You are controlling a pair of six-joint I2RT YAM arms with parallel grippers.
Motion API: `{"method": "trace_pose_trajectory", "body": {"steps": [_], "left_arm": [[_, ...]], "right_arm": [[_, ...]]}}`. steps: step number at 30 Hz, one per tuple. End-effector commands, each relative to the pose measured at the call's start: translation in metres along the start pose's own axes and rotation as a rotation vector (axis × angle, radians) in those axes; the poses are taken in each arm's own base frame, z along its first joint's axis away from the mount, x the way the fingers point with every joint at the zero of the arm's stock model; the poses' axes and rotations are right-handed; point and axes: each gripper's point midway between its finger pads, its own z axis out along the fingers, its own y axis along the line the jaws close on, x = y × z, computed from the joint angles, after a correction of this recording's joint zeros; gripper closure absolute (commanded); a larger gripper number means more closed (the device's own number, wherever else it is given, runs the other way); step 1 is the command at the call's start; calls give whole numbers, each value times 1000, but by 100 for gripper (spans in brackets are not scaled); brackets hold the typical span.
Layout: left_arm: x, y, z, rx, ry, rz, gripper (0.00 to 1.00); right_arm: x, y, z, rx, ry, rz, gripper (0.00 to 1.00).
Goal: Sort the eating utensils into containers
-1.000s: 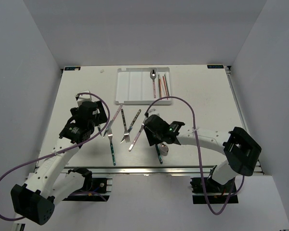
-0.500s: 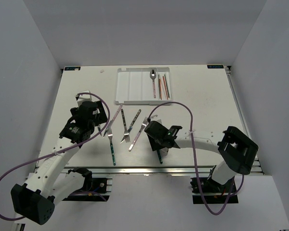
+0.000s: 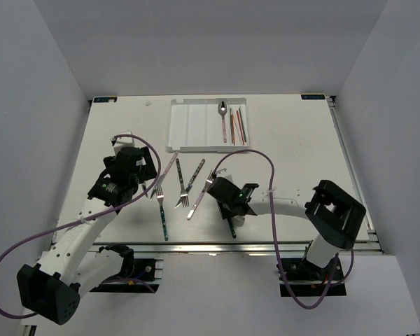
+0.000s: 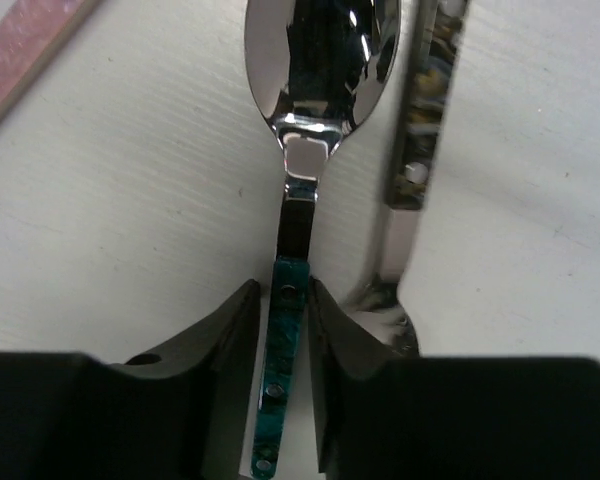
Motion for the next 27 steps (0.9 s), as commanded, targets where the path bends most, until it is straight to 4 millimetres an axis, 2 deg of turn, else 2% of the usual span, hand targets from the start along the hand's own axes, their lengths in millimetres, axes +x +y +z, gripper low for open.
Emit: {"method": "trace_pose_trajectory", "body": {"steps": [1, 2, 7, 9, 11, 13, 17, 19, 21, 22, 23, 24, 25, 26, 27], "left_arm": [[-2, 0, -1, 3, -4, 1, 2], [-3, -1, -1, 5, -9, -4, 2], [-2, -1, -1, 7, -5, -1, 2], [-2, -2, -1, 9, -3, 0, 2], [-2, -2, -1, 9, -3, 1, 2], [-2, -1, -1, 7, -5, 1, 2], [-3, 0, -2, 2, -10, -2, 2], [-3, 1, -2, 0, -11, -2, 2], [-4, 1, -2, -2, -12, -4, 2], [-5, 1, -3, -4, -16, -5, 2], [-5, 2, -3, -6, -17, -5, 2], [-5, 3, -3, -8, -18, -5, 2], [-5, 3, -4, -8, -21, -8, 2], [-5, 4, -4, -11, -22, -8, 2], [-5, 4, -4, -10, -23, -9, 2]], "right_arm": [[-1, 4, 9, 14, 8, -4, 70], [-1, 4, 9, 17, 10, 0, 74], [-10, 1, 2, 43, -15, 13, 74], [-16, 1, -3, 38, -35, 14, 78], [-18, 2, -5, 33, -42, 11, 100], [-25, 4, -9, 30, -56, 16, 100], [-53, 11, -30, -1, -122, 26, 100], [-85, 13, -48, -14, -208, 29, 100], [-107, 7, -47, -9, -224, 38, 100], [-132, 12, -55, -25, -266, 39, 100], [-149, 4, -54, -16, -280, 56, 100], [-156, 4, -40, -20, -259, 52, 100], [-188, 7, -48, -37, -308, 63, 100], [-208, -4, -43, -25, -324, 92, 100], [-217, -8, -22, -5, -305, 97, 100]]}}
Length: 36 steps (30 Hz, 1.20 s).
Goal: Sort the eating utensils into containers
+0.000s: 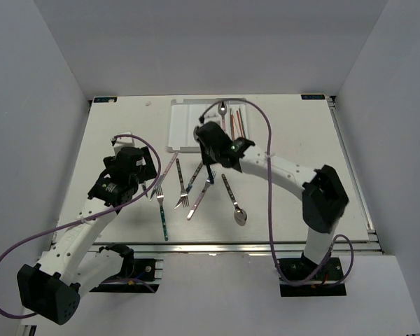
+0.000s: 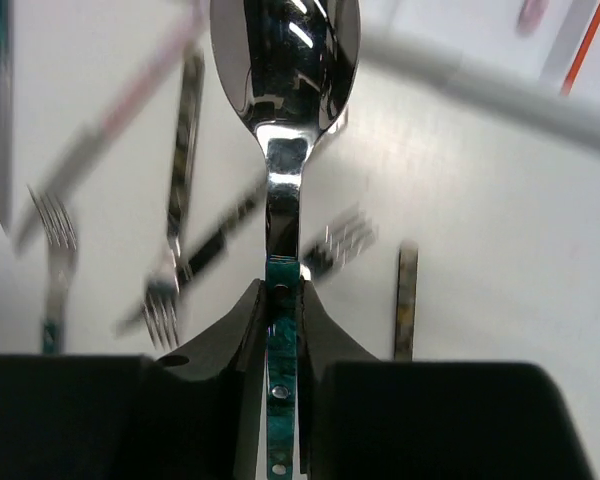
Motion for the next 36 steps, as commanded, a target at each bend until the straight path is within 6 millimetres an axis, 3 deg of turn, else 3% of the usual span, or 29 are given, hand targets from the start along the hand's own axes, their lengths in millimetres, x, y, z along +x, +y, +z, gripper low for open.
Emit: {"method": "trace_pose_trajectory", "body": {"steps": [1, 2, 4, 5, 9, 12, 13, 17, 21, 25, 29, 31, 32, 33, 35, 36], "left_arm": [[-6, 3, -5, -6, -25, -11, 2], [-6, 3, -5, -6, -25, -12, 2], [-6, 3, -5, -6, -26, -13, 2], [-6, 3, -5, -4, -26, -13, 2], [-7, 1, -6, 11, -29, -16, 2], [-7, 0, -7, 18, -30, -17, 2], [-8, 0, -7, 21, -32, -18, 2], [-7, -1, -7, 26, -30, -16, 2], [-8, -2, -7, 27, -31, -17, 2], [-7, -1, -6, 20, -27, -14, 2], [-6, 0, -5, 15, -24, -12, 2], [-7, -1, -5, 17, -24, -10, 2], [-6, -2, -5, 21, -22, -8, 2], [-8, -2, -6, 21, -26, -11, 2], [-10, 0, -8, 18, -33, -18, 2], [-13, -1, -10, 21, -41, -24, 2]], "right_arm": [[-79, -12, 31, 24, -122, 24, 100], [-80, -24, 60, 62, -101, 31, 100], [-106, -33, 82, 77, -127, 64, 100], [-130, -39, 100, 77, -158, 85, 100], [-186, -65, 124, 111, -276, 126, 100], [-210, -92, 133, 113, -351, 166, 100], [-215, -110, 136, 119, -367, 187, 100], [-216, -133, 157, 88, -366, 212, 100], [-214, -132, 170, 61, -368, 152, 100], [-196, -132, 185, 56, -322, 145, 100], [-185, -132, 186, 48, -302, 160, 100], [-184, -131, 183, 43, -309, 166, 80], [-187, -132, 180, 51, -313, 167, 61], [-190, -132, 177, 54, -315, 168, 51], [-203, -134, 159, 67, -333, 167, 28], [-219, -132, 137, 61, -371, 167, 22]]}}
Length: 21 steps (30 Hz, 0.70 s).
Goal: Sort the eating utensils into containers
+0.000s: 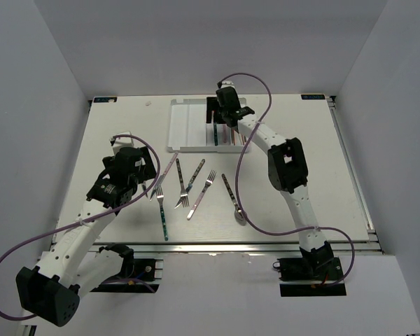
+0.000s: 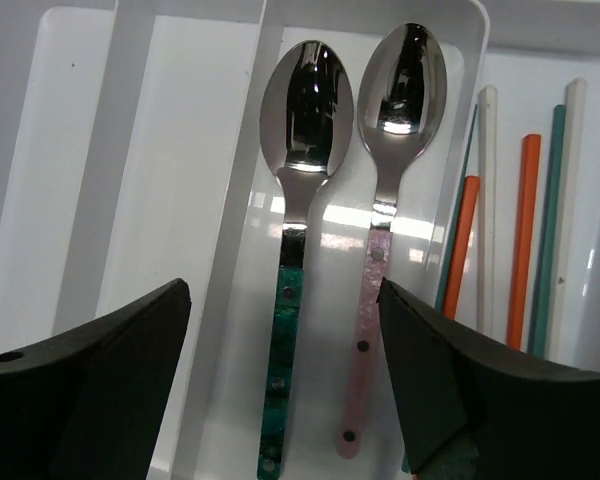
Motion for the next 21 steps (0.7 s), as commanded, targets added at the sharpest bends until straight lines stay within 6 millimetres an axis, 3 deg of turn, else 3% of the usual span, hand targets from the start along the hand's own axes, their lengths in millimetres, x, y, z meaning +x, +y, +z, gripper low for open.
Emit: {"method": "trace_pose_trajectory", "body": {"steps": [1, 2, 3, 4, 6, 7, 8, 9, 10, 11, 13, 14, 15, 16, 17, 18, 19, 21], "left_arm": [[-11, -1, -7, 12, -33, -27, 2], [-13, -3, -8, 18, -35, -51, 2], [-13, -11, -9, 55, -24, -64, 2], [-12, -15, -9, 71, -18, -80, 2], [-8, -28, -7, 99, 12, -118, 2], [-13, -36, -9, 113, 9, -129, 2], [-10, -53, -14, 145, 20, -135, 2], [-7, -61, -10, 127, 25, -119, 2], [-6, -72, -11, 130, 25, -121, 2], [-7, -98, -25, 183, 18, -87, 2], [4, -122, -21, 157, 26, -13, 2], [5, -149, -36, 218, 22, 20, 2], [10, -160, -37, 224, 31, 46, 2], [28, -172, -32, 206, 73, 91, 2], [25, -185, -34, 216, 73, 82, 2], [29, -192, -34, 211, 79, 85, 2], [42, -204, -31, 199, 88, 91, 2], [42, -223, -33, 196, 68, 62, 2]], "right_arm": [[-86, 10, -56, -27, -181, 9, 17], [-88, 5, -64, -5, -186, 9, 11], [-113, 6, -93, -8, -238, 17, 11], [-120, 5, -106, -4, -253, 16, 11], [-121, -3, -129, 26, -258, 8, 11], [-143, -4, -166, 23, -311, 18, 11], [-126, -14, -174, 60, -271, 16, 11], [-140, -17, -209, 57, -314, 26, 11], [-132, -21, -219, 63, -300, 23, 11], [-123, -26, -231, 73, -285, 21, 11], [-84, -45, -254, 103, -205, 4, 11], [-70, -55, -261, 128, -181, 11, 11], [-39, -75, -275, 165, -128, 42, 11], [-23, -82, -280, 163, -105, 60, 11], [-11, -90, -288, 163, -101, 79, 11], [13, -107, -301, 178, -92, 105, 11], [20, -111, -306, 167, -103, 131, 11], [25, -120, -325, 163, -148, 157, 11]]}}
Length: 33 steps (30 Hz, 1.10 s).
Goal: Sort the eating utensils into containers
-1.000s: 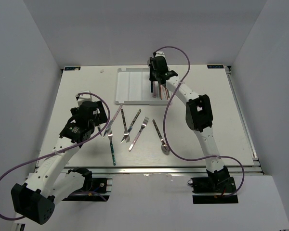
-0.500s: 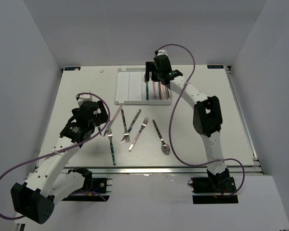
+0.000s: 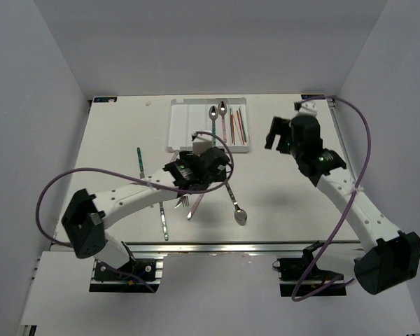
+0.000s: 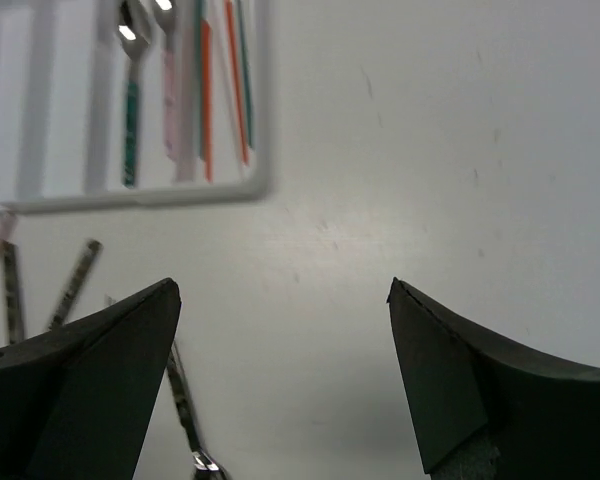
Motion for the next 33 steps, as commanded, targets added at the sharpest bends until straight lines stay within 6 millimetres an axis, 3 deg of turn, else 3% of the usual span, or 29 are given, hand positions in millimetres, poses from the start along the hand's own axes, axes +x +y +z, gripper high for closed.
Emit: {"method": "trace_pose_trajectory", "body": {"steps": [1, 5, 6, 10, 15, 18, 23, 29, 31, 32, 33], "left_arm": [[-6, -20, 1, -45, -59, -96, 2], [17, -46, 36, -114, -20, -145, 2], [13, -54, 39, -114, -28, -173, 4], [29, -71, 62, -130, 0, -214, 10], [57, -74, 87, -189, 51, -176, 13], [73, -76, 95, -174, 76, -177, 21], [101, -75, 107, -183, 139, -173, 23], [130, -82, 114, -150, 227, -188, 45], [141, -84, 116, -141, 264, -189, 47], [148, -83, 118, -147, 280, -184, 53], [151, -82, 119, -147, 290, -179, 67]], "right_arm": [[45, -22, -9, 14, 72, 42, 11], [58, -28, -13, 14, 89, 42, 11], [61, -29, -12, 18, 100, 40, 11], [67, -32, -14, 24, 115, 36, 11], [64, -36, -20, 19, 95, 49, 11], [61, -37, -23, -1, 79, 58, 11], [57, -32, -27, -35, 64, 68, 11], [58, -37, -31, -17, 43, 75, 11], [58, -38, -31, -13, 42, 74, 11], [57, -38, -32, -13, 39, 73, 11], [56, -39, -33, -12, 35, 74, 11]]}}
